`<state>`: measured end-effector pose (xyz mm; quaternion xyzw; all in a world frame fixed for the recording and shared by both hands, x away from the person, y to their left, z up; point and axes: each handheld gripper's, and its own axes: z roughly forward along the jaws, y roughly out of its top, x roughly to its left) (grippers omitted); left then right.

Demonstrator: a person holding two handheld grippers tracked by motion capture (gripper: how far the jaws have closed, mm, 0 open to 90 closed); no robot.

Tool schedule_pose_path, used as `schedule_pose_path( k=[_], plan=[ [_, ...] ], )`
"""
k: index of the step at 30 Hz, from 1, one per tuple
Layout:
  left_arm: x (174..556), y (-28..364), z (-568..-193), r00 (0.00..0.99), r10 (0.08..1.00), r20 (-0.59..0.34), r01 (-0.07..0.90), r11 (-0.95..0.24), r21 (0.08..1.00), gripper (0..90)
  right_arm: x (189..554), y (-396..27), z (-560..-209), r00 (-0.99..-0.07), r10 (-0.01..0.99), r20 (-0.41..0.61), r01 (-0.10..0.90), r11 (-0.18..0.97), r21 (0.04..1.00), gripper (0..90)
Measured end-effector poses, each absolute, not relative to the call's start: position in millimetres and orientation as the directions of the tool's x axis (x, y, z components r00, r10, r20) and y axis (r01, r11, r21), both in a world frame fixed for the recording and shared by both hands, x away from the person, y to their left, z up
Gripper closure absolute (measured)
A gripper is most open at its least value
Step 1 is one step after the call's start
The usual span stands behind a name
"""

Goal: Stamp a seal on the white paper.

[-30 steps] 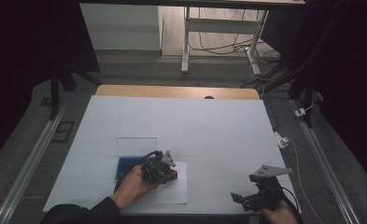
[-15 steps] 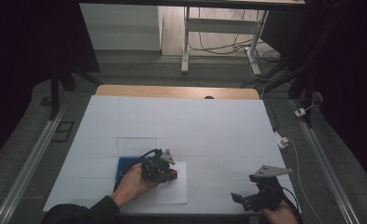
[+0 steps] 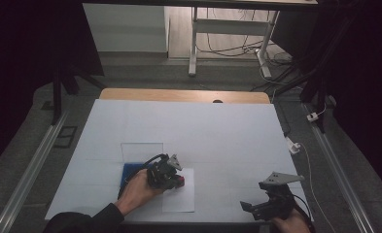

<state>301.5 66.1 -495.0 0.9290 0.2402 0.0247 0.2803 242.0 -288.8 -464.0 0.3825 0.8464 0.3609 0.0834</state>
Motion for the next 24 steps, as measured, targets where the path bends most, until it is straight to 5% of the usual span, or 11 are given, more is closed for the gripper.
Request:
schedule_pose_path(
  k=[24],
  plan=[
    [293, 84, -470, 0.889, 0.44, -0.127, 0.42, -0.674, 0.608, 79.6, 242, -290, -464, -0.686, 0.714, 0.141, 0.592, 0.436, 0.678, 0.0]
  ],
)
